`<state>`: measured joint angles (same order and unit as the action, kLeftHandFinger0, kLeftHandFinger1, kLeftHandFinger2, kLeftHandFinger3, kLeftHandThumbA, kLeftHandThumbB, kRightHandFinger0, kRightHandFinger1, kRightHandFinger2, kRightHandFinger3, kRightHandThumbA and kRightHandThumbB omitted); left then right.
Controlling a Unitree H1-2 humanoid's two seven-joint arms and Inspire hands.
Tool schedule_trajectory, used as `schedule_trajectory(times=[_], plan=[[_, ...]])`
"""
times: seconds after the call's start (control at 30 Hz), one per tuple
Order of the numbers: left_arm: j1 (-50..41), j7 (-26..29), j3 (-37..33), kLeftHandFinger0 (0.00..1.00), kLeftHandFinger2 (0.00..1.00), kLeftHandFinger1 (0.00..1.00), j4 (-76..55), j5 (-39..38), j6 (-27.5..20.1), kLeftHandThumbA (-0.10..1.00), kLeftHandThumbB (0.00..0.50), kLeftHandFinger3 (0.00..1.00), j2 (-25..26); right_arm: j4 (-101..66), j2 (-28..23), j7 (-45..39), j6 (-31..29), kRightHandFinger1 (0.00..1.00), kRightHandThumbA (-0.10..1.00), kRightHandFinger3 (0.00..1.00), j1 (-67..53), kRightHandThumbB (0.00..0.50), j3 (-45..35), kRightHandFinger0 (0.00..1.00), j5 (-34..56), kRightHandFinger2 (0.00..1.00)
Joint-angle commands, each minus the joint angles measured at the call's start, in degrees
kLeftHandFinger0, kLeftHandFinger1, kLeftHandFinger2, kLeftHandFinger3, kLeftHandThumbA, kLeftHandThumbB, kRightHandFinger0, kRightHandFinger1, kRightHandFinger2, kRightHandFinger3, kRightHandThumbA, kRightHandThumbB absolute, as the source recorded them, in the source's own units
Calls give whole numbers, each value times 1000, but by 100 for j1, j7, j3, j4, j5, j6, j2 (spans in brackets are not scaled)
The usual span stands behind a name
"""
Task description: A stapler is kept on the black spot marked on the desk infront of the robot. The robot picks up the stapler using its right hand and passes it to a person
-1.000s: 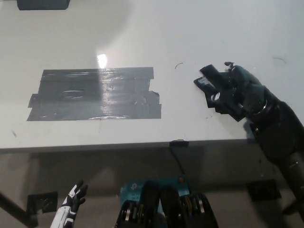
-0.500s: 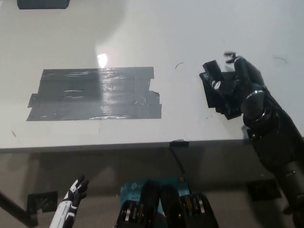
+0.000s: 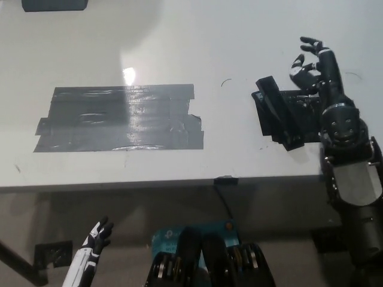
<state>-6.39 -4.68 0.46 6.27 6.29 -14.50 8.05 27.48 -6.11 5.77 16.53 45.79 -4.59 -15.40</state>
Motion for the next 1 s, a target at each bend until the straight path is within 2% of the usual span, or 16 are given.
schedule_trajectory(times=[0.0, 0.07, 0.1, 0.13, 0.17, 0.2, 0.23, 0.27, 0.3, 0.33, 0.37, 0.53, 0.73, 0.97], plan=[[8, 30, 22, 1000, 1000, 1000, -39, -85, -204, 1000, 73, 1000, 68, -392, -5, -126, 73, 478, -100, 819, 283, 173, -35, 21, 318, 837], [-2, 25, 16, 1000, 1000, 1000, -40, -84, -203, 1000, 75, 1000, 64, -482, -28, -101, 150, 484, -100, 747, 245, 186, 67, 38, 210, 815], [2, 27, 11, 1000, 1000, 1000, -21, -72, -245, 1000, 72, 1000, 72, -521, -68, -17, 158, 510, -80, 736, 219, 218, 213, 100, 0, 815], [6, 17, 12, 1000, 1000, 1000, -11, -87, -261, 1000, 70, 1000, 78, -533, -121, 32, 192, 558, -10, 812, 211, 240, 373, 152, -202, 872], [6, 22, 13, 1000, 1000, 1000, -15, -71, -247, 1000, 69, 1000, 83, -584, -165, -78, 259, 651, 234, 916, 207, 294, 483, 328, -237, 875], [2, 16, 12, 1000, 1000, 1000, -20, -69, -231, 1000, 70, 1000, 89, -633, -232, -225, 322, 847, 380, 1000, 199, 352, 627, 532, -268, 1000], [-2, 12, 12, 1000, 1000, 1000, -22, -71, -228, 1000, 70, 1000, 91, -653, -262, -260, 350, 901, 426, 1000, 193, 361, 689, 673, -267, 989], [-19, -10, 9, 1000, 1000, 1000, -56, -95, -157, 1000, 75, 1000, 89, -735, -529, -551, 490, 1000, 737, 1000, 170, 453, 1247, 1000, -732, 1000], [-20, -14, 4, 1000, 1000, 1000, -85, -82, -105, 1000, 78, 1000, 89, -784, -632, -609, 497, 1000, 853, 1000, 159, 448, 1488, 1000, -903, 1000], [-29, -14, 2, 1000, 1000, 1000, -98, -83, -89, 1000, 78, 1000, 84, -824, -718, -604, 540, 1000, 954, 1000, 153, 485, 1727, 1000, -1061, 1000], [-21, 2, 0, 1000, 1000, 1000, -98, -55, -61, 1000, 78, 1000, 75, -895, -769, -582, 607, 1000, 1000, 1000, 155, 489, 1883, 1000, -1187, 1000], [-30, 0, -4, 1000, 1000, 1000, -142, -58, -18, 1000, 73, 1000, 64, -851, -891, -626, 808, 1000, 1000, 1000, 333, 499, 2565, 1000, -1633, 1000], [-35, 22, -13, 1000, 1000, 1000, -173, -16, 16, 1000, 71, 1000, 45, -258, -874, -733, 1028, 1000, 1000, 1000, 542, 500, 2925, 1000, -1837, 1000], [24, 36, 12, 1000, 1000, 1000, -157, -28, -4, 1000, 69, 1000, 55, 675, -784, -482, 1009, 1000, 1000, 1000, 730, 474, 2928, 1000, -1925, 1000]])
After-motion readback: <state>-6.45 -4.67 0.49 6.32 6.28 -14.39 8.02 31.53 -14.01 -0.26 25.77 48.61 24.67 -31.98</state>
